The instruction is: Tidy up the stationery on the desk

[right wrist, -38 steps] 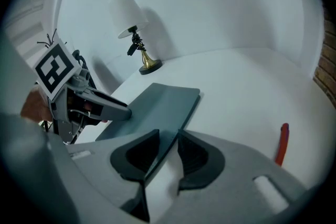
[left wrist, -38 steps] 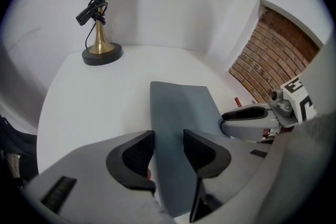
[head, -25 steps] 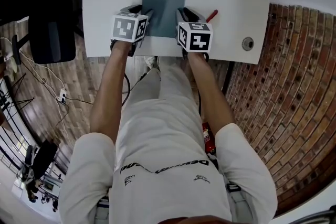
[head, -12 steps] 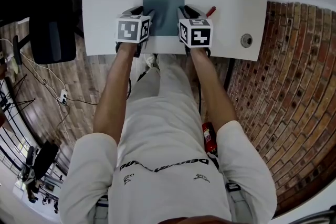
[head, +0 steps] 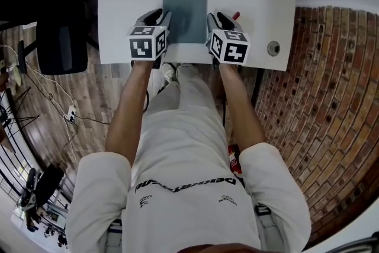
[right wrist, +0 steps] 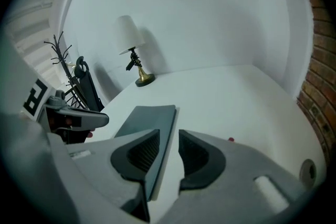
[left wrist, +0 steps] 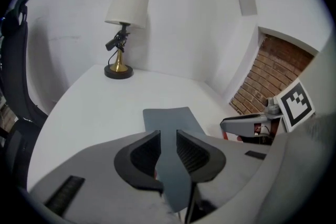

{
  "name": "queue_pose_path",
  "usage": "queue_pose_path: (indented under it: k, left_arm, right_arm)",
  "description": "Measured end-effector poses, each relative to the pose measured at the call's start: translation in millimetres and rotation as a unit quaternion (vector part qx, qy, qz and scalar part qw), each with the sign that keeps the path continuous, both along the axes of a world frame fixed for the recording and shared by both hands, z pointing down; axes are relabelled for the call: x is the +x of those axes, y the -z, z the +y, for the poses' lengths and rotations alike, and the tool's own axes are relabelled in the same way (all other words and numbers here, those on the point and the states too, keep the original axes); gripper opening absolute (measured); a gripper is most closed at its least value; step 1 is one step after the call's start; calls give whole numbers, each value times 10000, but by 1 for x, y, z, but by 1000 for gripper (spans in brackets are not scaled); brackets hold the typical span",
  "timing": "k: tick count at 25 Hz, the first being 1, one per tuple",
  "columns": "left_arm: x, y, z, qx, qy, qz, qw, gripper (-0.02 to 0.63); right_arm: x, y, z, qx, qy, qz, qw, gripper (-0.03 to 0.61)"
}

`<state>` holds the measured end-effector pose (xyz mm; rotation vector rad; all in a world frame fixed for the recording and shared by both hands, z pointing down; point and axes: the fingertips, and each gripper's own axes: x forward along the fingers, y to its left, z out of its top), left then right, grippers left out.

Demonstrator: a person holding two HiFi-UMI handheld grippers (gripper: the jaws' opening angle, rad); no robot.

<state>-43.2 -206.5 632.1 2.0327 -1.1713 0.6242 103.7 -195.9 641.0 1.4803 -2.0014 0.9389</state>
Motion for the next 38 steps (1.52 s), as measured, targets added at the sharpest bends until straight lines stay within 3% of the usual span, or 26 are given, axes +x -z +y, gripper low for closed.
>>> queue_pose_path:
  k: [6,12,19,23,30,34,38]
  left_arm:
    - [5,49,18,659,142,81,9977,46]
    - [-3,88,26,1077,244,370,9932,0]
    - [-5,135,49,1757,225,487,9830,-3]
    - [-6,157,68,1919,152,571,9796,-2]
    - [-12,182,91,2141,-90,357,9761,-2]
    - [-15,187,89,2198,-117,262,9751,-2]
    - [-16,189,90,2278,-216,116,9734,-2]
  right_arm:
    - [35,10,19,-10,-395,81,9992,118]
    - [56,11,30,-131,-671,304,9972,118]
    - [71,-5,45,-406,-842,498,9944,110]
    - [68,-12,45,-474,-773,499,9946,110]
    - [71,-28,45,-730,-1060,580,9900,94]
    - [71,-37,44,-875,-1300,304,9872,95]
    - [62,-39,38,-942,-1233,362,9872,95]
